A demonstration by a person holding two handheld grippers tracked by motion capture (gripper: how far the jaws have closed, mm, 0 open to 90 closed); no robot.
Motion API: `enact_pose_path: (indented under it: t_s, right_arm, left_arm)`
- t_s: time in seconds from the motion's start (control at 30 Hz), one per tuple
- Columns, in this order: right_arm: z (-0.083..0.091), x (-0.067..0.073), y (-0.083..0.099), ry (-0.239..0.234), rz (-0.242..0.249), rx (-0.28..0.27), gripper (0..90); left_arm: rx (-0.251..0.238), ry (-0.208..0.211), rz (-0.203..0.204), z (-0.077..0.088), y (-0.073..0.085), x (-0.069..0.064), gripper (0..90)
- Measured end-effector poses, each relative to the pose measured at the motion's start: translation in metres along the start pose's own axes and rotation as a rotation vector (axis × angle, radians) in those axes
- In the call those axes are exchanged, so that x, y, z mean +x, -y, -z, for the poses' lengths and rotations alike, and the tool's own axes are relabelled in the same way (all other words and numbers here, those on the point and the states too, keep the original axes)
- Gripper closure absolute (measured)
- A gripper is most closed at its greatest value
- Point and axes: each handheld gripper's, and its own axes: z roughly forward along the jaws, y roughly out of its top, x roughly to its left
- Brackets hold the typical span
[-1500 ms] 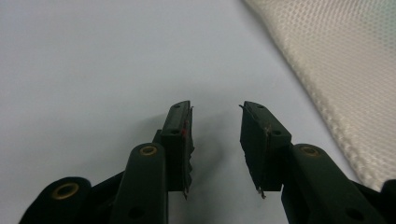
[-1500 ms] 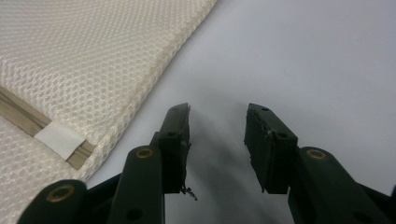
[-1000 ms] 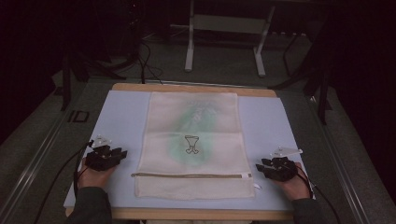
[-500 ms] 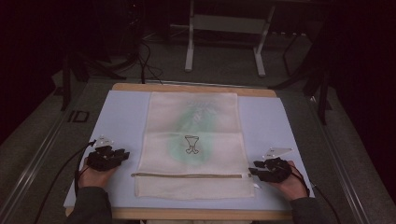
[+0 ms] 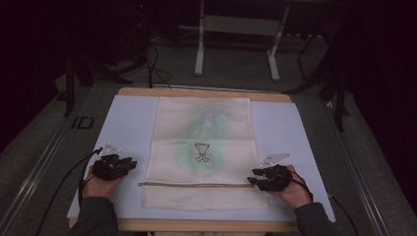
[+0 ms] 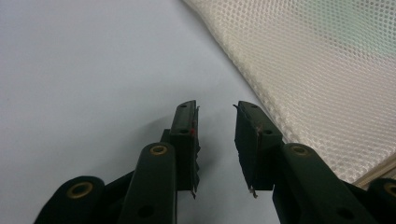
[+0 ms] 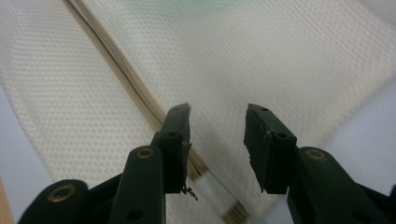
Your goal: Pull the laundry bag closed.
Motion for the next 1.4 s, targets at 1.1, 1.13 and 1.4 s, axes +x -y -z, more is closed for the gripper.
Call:
enact_pose_path:
  t_s: [1.1,1.13,1.4]
  right_arm:
    - [-0.039,0.052,-0.071,-0.125,0.184,-0.010,64.4]
    - [-0.041,0.056,-0.075,-0.130,0.195,-0.010,64.4]
    - [-0.051,0.076,-0.095,-0.160,0.251,-0.030,66.2]
  left_arm:
    - [-0.013,0.075,-0.083,-0.003,-0.004,-0.014,73.2]
    - [-0.011,0.075,-0.085,-0.003,-0.004,-0.015,73.2]
    - [-0.012,0.098,-0.085,-0.004,-0.003,-0.014,75.3]
